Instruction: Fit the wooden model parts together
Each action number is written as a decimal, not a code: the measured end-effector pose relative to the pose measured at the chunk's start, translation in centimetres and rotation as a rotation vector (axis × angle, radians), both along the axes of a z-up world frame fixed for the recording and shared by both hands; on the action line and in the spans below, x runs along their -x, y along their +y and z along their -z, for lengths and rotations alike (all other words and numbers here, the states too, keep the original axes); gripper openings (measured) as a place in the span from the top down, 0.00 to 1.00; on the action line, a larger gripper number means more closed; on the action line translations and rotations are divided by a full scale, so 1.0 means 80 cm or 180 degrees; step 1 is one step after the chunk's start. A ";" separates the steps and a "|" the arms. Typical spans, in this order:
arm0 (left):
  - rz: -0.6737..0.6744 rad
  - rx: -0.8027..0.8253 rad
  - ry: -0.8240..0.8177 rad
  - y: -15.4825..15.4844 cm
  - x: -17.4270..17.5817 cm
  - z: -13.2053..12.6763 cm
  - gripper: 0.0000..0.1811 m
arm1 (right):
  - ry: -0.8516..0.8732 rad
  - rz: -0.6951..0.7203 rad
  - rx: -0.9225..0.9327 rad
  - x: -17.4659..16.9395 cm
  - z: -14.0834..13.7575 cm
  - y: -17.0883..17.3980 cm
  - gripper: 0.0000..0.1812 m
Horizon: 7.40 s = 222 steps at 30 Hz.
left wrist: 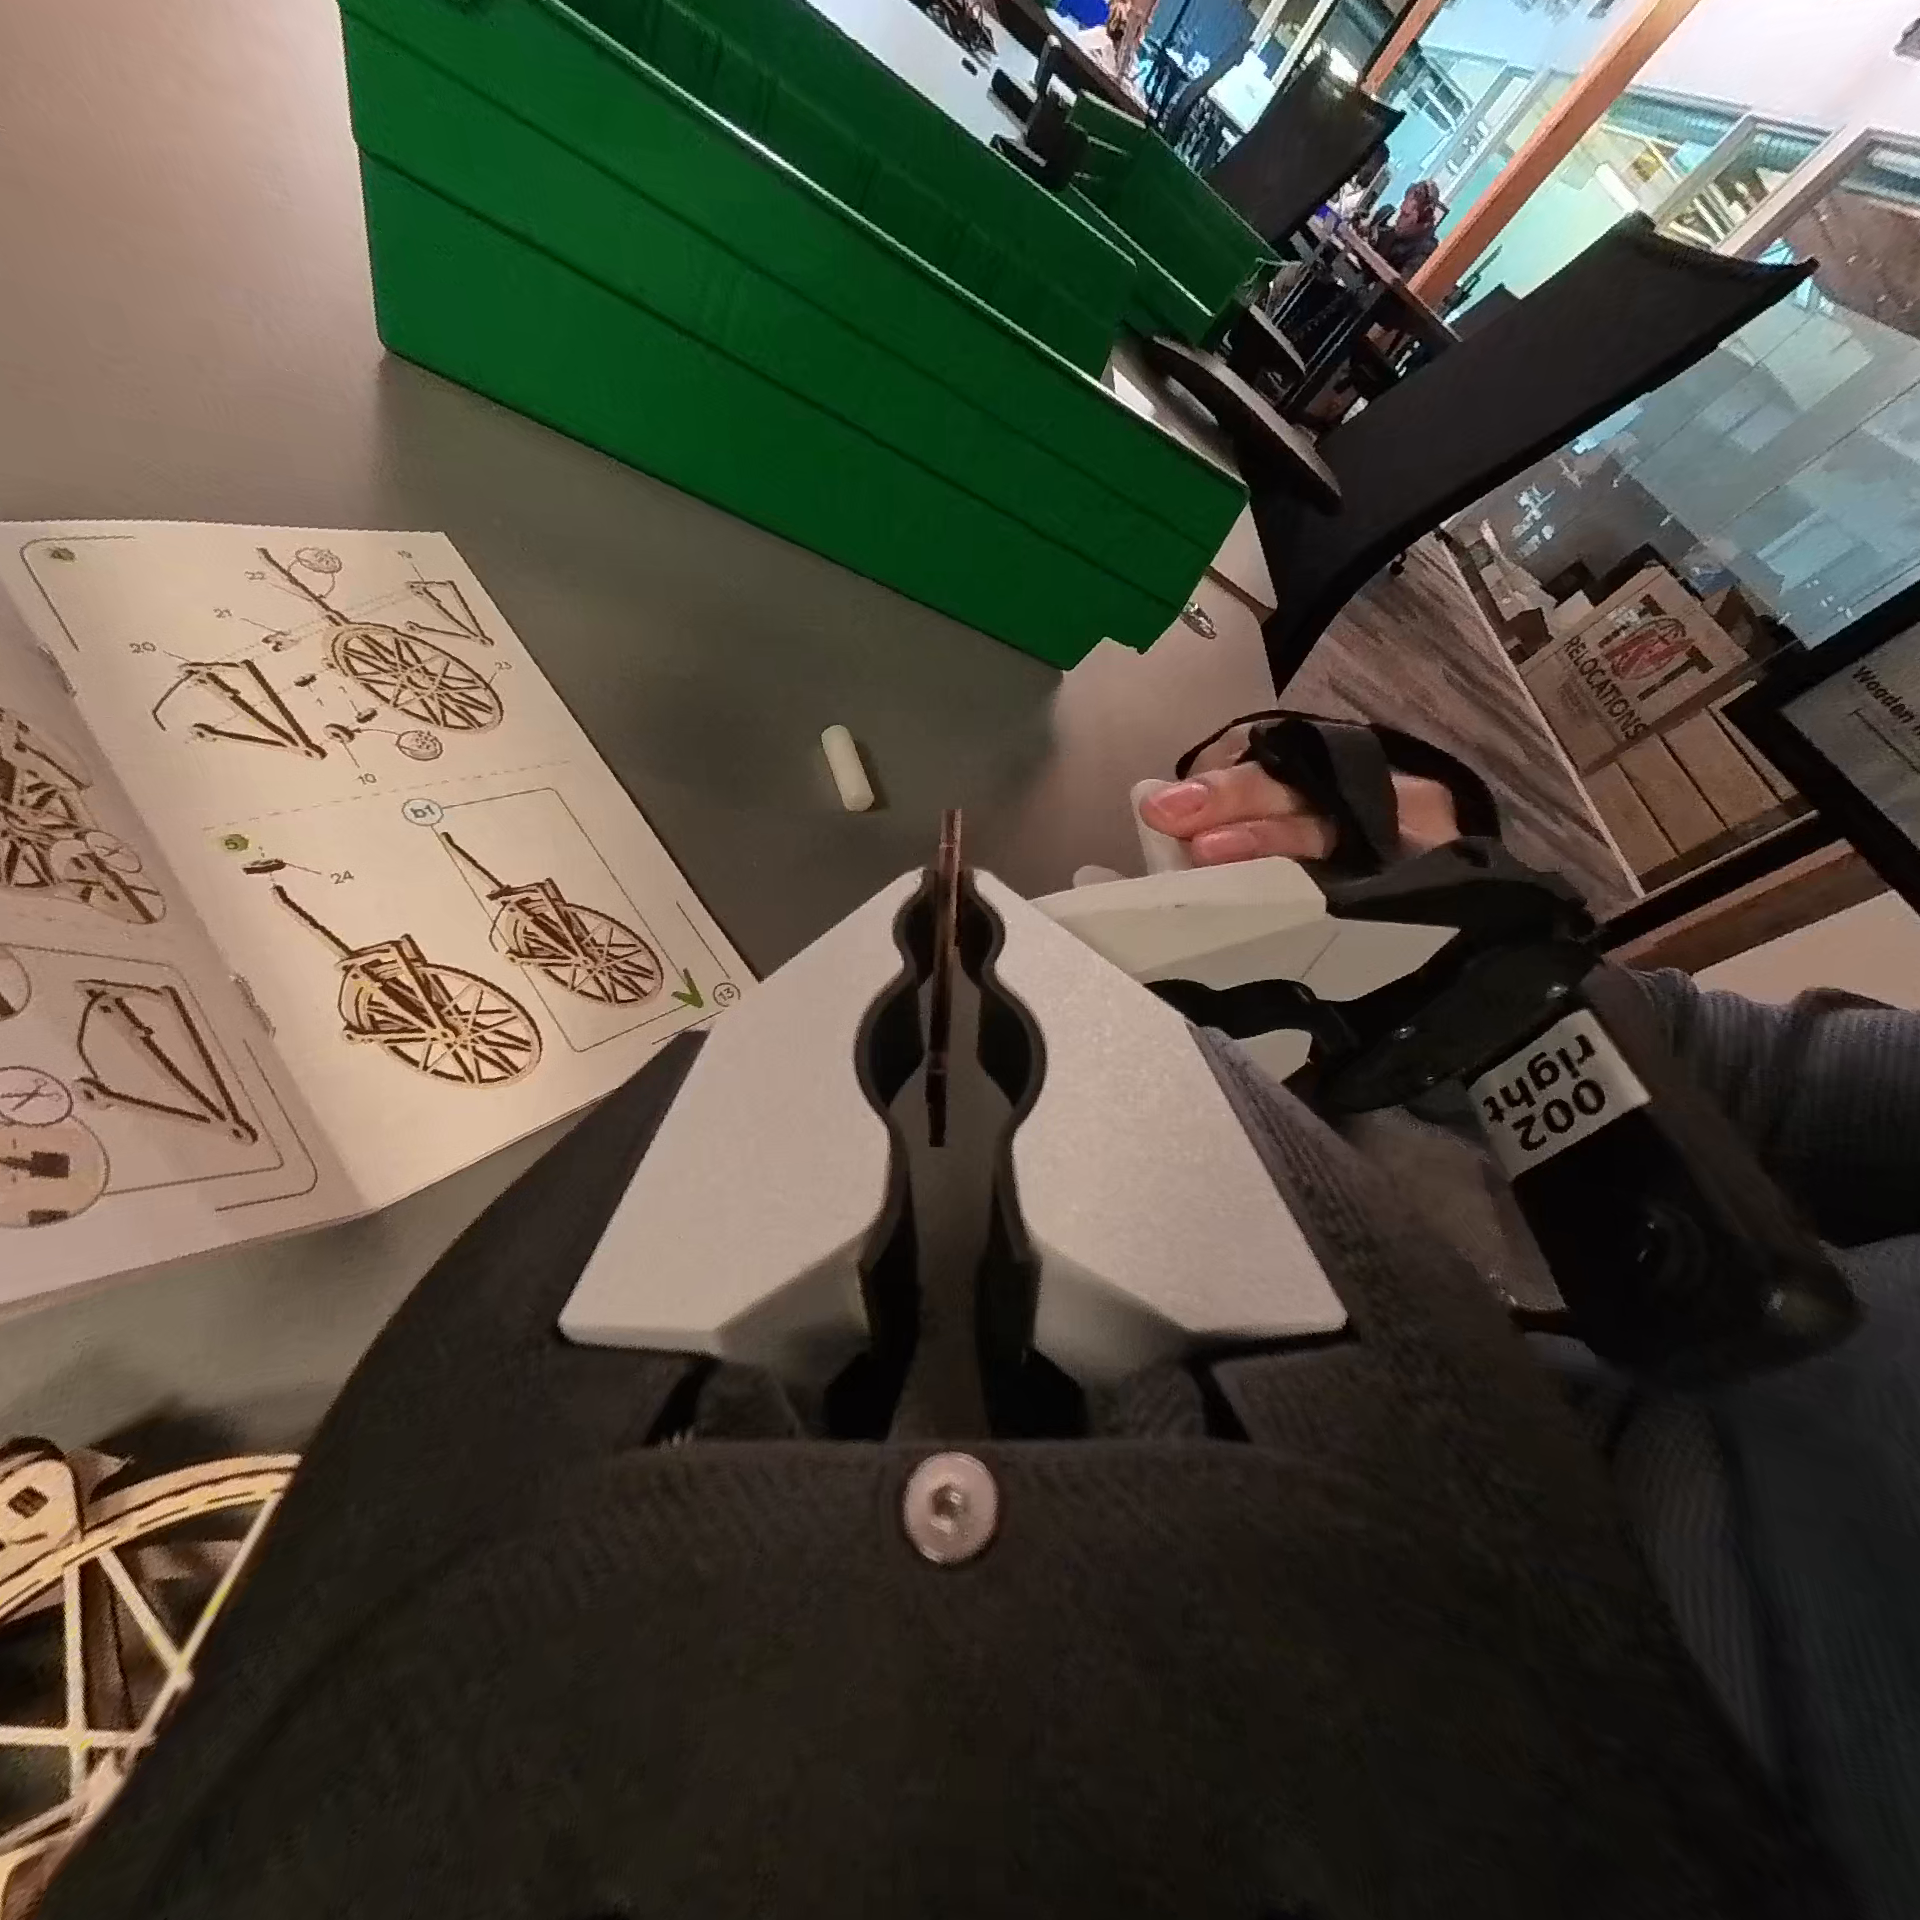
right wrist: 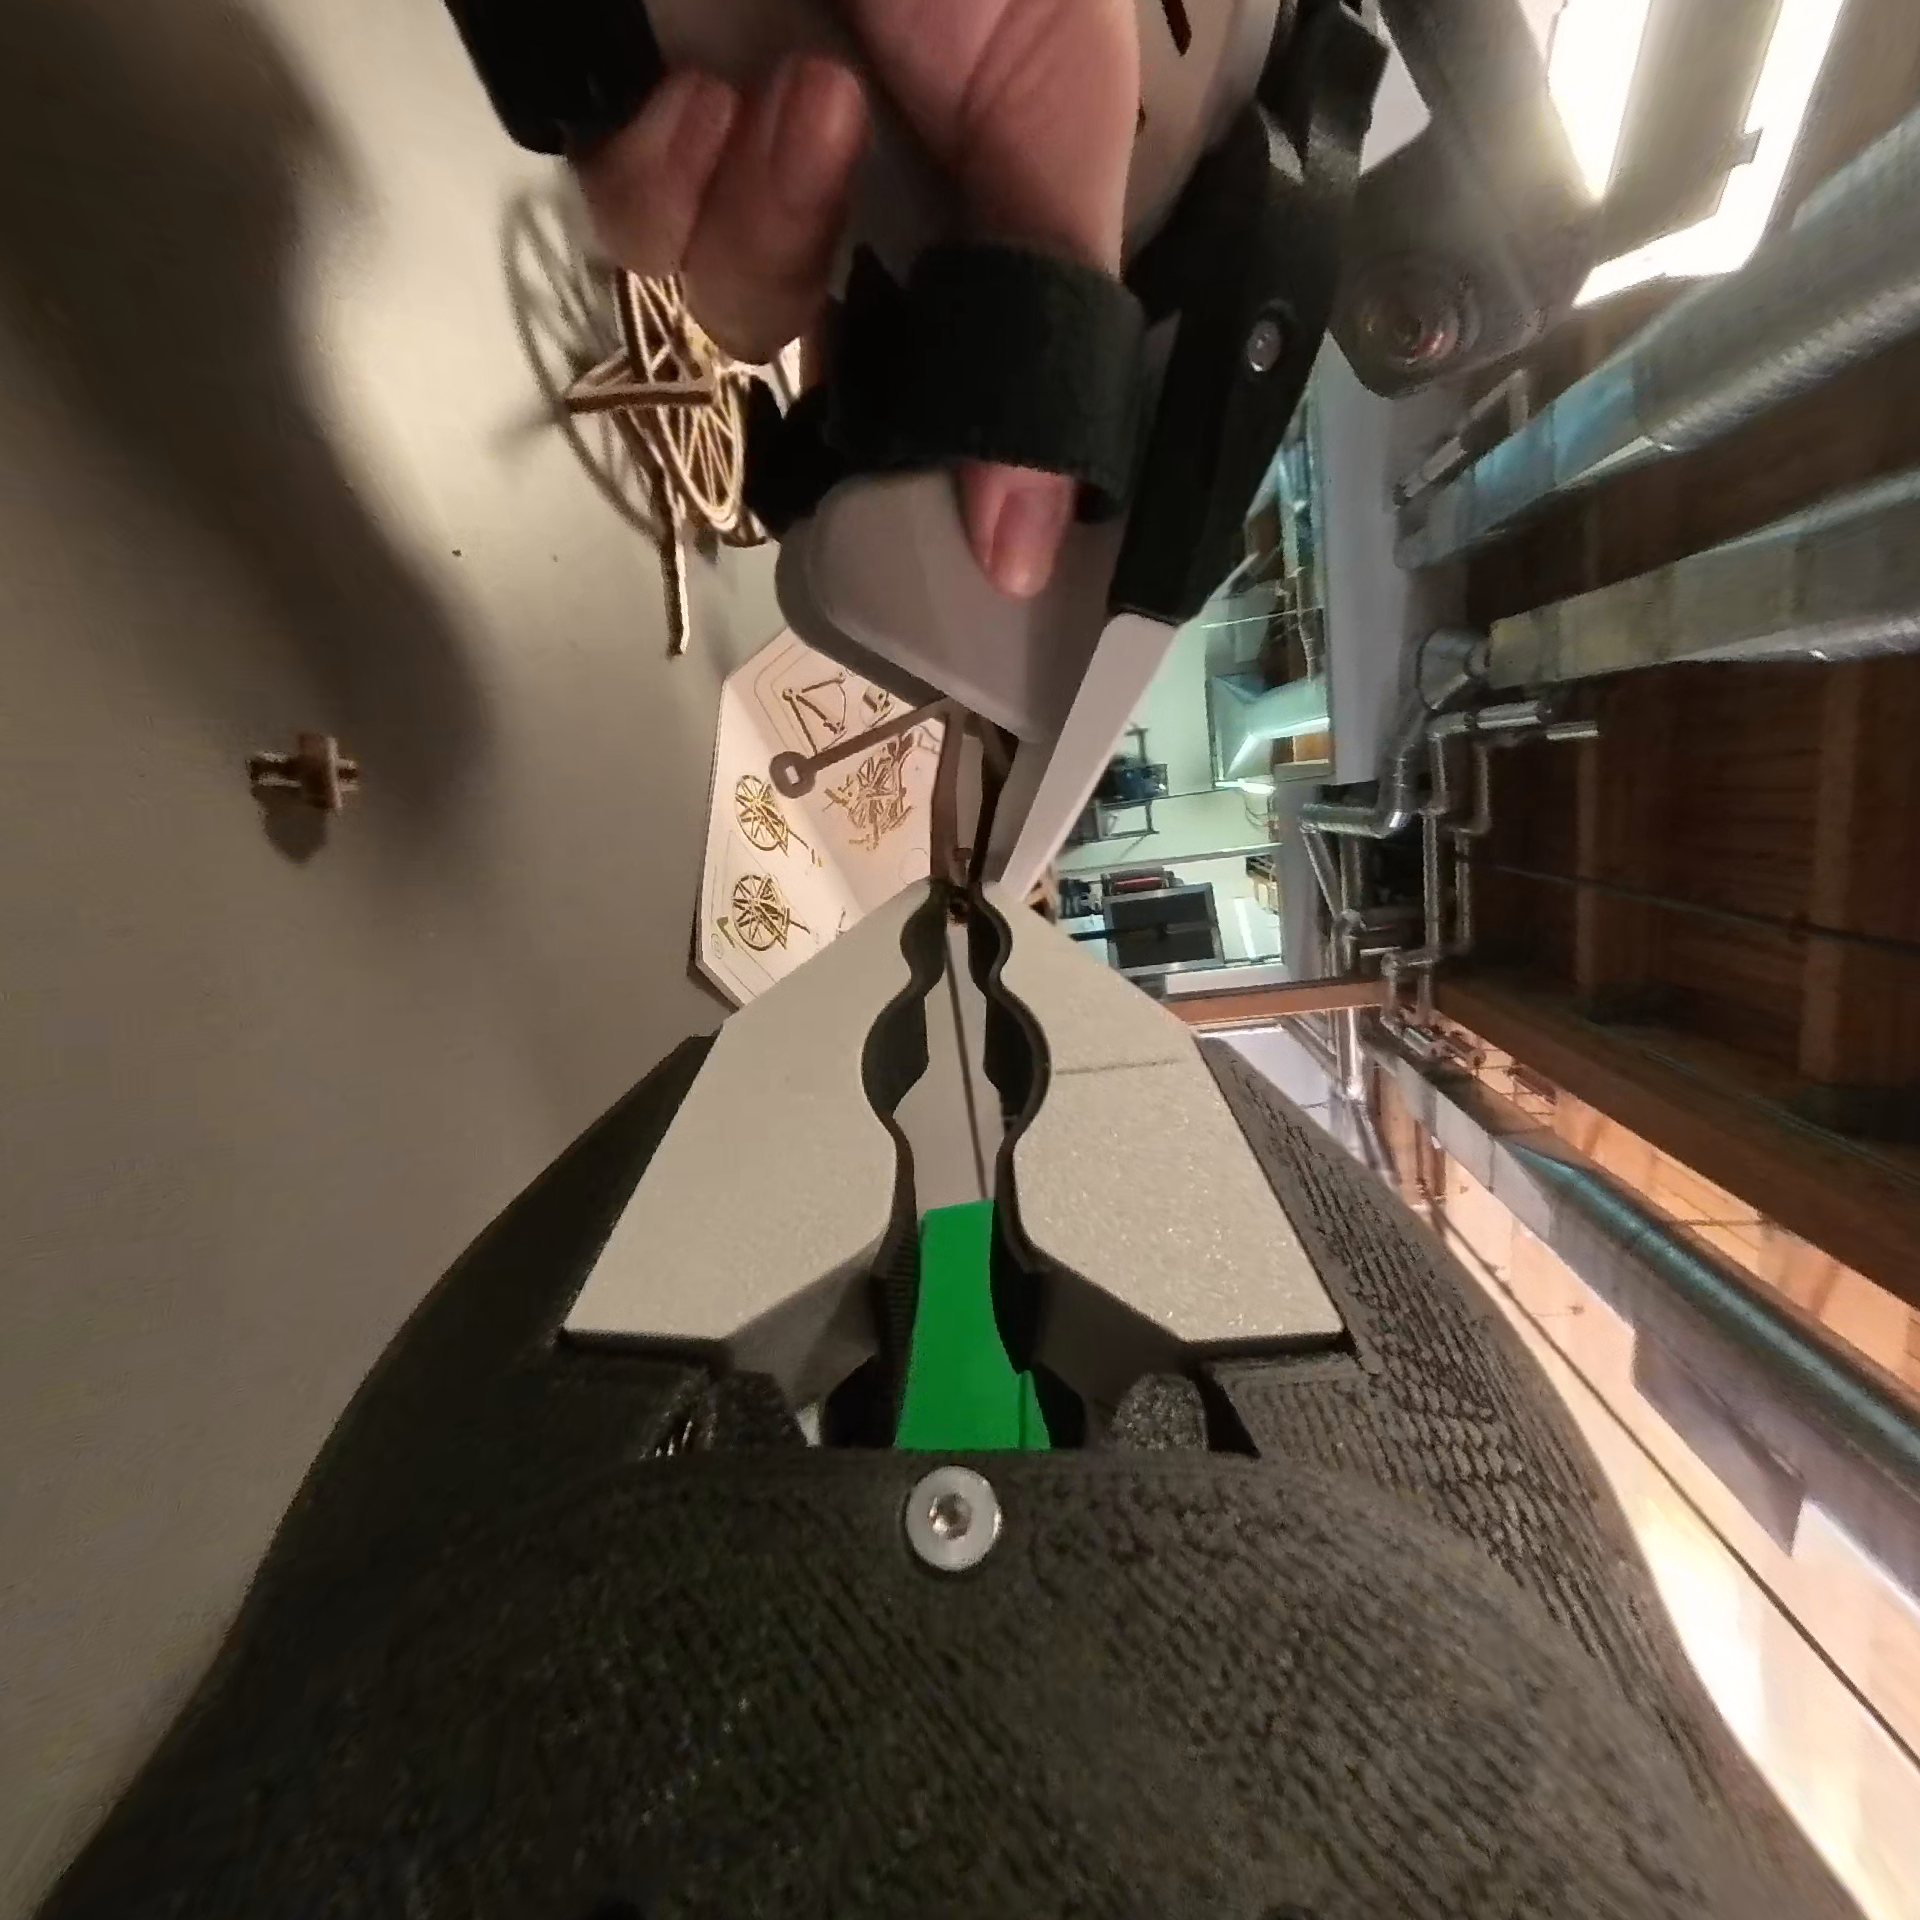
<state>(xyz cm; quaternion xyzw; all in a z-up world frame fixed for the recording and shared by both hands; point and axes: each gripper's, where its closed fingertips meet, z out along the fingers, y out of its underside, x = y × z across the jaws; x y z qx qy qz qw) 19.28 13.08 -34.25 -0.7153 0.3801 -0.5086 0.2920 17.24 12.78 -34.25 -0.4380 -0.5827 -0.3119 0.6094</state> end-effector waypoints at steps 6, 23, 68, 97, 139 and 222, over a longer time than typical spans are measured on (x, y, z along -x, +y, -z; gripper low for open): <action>-0.0017 -0.0120 0.0117 0.000 0.000 0.005 0.99 | -0.0143 0.0079 -0.0058 -0.001 0.005 0.001 1.00; 0.0124 -0.0933 0.0055 -0.003 0.011 0.008 0.90 | 0.0304 0.0021 0.0020 -0.015 -0.001 0.000 1.00; -0.1151 -0.0624 -0.0016 0.076 0.077 -0.018 0.99 | 0.0267 -0.0017 0.0080 -0.006 0.003 -0.029 1.00; -0.0088 -0.0054 0.0745 -0.015 0.003 0.051 0.81 | 0.1785 0.0121 0.0107 -0.085 -0.055 -0.006 1.00; 0.0501 -0.0697 0.1406 -0.088 0.005 0.060 0.57 | 0.2527 0.0272 0.0921 -0.111 -0.031 0.022 1.00; 0.0841 -0.0722 0.1555 -0.105 -0.019 0.080 0.63 | 0.2647 0.0260 0.1023 -0.115 -0.029 0.026 1.00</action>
